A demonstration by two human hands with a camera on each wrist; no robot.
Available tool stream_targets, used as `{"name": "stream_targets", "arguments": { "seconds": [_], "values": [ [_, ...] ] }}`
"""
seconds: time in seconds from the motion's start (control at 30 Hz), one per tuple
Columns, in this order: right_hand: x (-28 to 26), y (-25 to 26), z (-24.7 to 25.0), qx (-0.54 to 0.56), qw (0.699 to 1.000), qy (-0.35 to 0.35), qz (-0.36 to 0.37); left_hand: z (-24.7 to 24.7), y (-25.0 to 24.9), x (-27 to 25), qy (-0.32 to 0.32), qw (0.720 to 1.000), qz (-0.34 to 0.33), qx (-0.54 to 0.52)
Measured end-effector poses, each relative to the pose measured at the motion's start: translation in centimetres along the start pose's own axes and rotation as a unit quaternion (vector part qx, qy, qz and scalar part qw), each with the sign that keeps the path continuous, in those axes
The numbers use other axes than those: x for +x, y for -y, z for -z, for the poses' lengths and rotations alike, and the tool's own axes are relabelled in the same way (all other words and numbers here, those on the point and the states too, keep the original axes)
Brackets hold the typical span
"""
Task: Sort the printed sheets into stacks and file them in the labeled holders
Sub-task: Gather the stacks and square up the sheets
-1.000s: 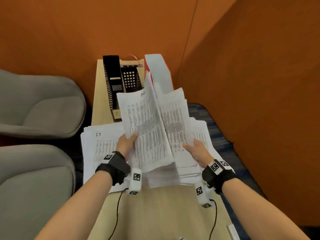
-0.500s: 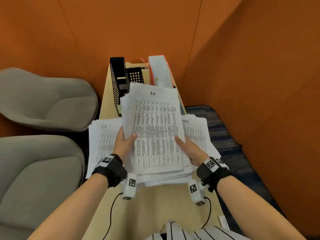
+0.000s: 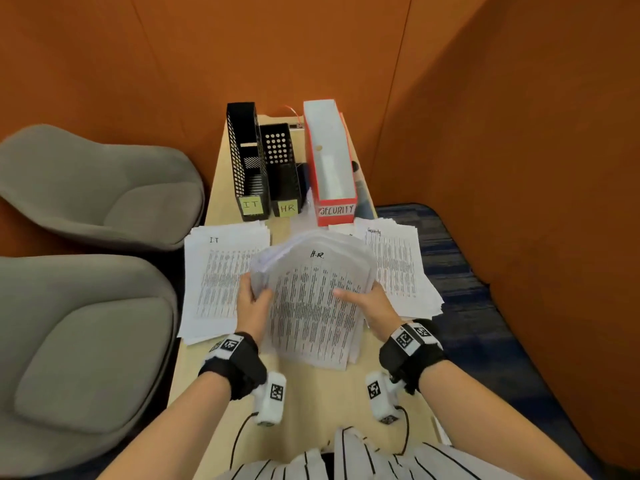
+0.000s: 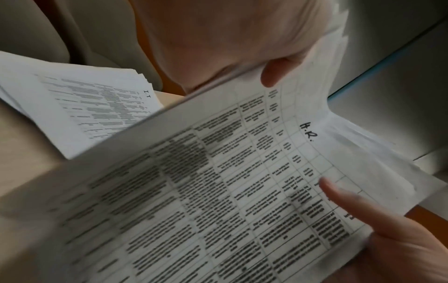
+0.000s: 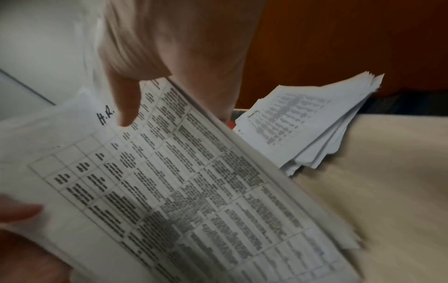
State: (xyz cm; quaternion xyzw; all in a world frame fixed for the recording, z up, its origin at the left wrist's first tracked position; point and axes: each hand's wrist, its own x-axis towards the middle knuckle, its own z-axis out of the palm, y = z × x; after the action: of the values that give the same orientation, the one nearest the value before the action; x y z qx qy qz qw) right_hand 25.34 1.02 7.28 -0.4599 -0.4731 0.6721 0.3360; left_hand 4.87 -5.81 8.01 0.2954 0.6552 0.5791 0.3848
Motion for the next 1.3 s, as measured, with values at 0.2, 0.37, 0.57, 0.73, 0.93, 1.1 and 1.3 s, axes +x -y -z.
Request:
{"name": "stream_targets", "arguments": {
  "seconds": [0.2, 0.37, 0.57, 0.73, 0.93, 1.1, 1.3],
  "values": [
    [-0.2, 2.4, -1.7, 0.050, 0.996, -0.017, 0.078, -1.6, -2.4, -0.1, -0.034, 0.998, -0.060, -0.014],
    [0.1, 2.5, 0.0, -0.005, 0.997, 0.025, 0.072, 0.7, -1.4, -0.1, -0.002, 0.997, -0.062, -0.044],
    [0.8, 1.7, -1.4, -0.023, 0.998, 0.043, 0.049, -0.5, -1.3, 1.9, -0.004, 0.999, -0.031, 0.042],
    [1.6, 1.1, -2.4, -0.036, 0.998, -0.037, 0.028, -1.4, -0.8, 2.2, 0.011, 1.000, 0.017, 0.013],
    [2.8, 4.9, -0.5, 0.096, 0.978, -0.179, 0.048, 1.9, 1.6, 4.4, -0.108, 0.985, 0.106, 0.086],
    [2.9, 4.2, 0.8, 0.263, 0.963, -0.051, -0.014, 2.1, 1.7, 3.3, 0.136, 0.931, 0.285, -0.183],
    [2.4, 1.5, 5.5, 0.193, 0.980, 0.010, -0.050, 6.6, -0.6, 5.5, 0.115, 0.975, 0.088, -0.166]
  ]
}}
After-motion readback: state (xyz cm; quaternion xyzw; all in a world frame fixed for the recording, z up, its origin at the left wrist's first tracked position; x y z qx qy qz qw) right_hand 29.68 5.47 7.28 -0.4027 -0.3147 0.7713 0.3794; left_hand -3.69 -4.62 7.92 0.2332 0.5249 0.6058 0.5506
